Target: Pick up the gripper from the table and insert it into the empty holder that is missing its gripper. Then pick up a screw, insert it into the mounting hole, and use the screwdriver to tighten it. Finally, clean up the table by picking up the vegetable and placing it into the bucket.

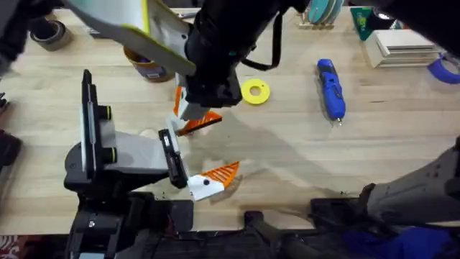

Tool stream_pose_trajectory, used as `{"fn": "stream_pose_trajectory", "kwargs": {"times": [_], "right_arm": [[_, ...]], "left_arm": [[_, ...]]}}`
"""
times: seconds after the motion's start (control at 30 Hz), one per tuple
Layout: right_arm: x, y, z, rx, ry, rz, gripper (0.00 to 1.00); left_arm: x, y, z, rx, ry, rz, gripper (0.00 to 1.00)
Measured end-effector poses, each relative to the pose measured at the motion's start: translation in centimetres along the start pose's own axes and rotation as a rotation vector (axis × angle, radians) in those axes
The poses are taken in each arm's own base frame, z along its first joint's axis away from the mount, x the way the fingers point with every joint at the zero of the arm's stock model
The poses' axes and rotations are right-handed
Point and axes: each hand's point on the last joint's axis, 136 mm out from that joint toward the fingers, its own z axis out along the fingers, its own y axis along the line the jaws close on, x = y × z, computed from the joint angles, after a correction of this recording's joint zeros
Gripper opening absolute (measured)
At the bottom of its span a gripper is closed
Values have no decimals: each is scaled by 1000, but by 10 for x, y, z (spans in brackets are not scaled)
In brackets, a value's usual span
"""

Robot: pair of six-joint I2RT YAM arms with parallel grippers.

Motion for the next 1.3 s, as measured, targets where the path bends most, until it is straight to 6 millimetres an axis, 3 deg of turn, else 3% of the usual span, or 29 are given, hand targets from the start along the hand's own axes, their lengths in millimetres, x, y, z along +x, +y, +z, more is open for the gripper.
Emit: {"fn": "stream_pose_trajectory", "kwargs": {"times": [1.3], "right_arm": [[5, 2, 17, -17, 14, -1, 6]], "left_arm": [[0, 0, 0, 0, 0, 0, 986]]}}
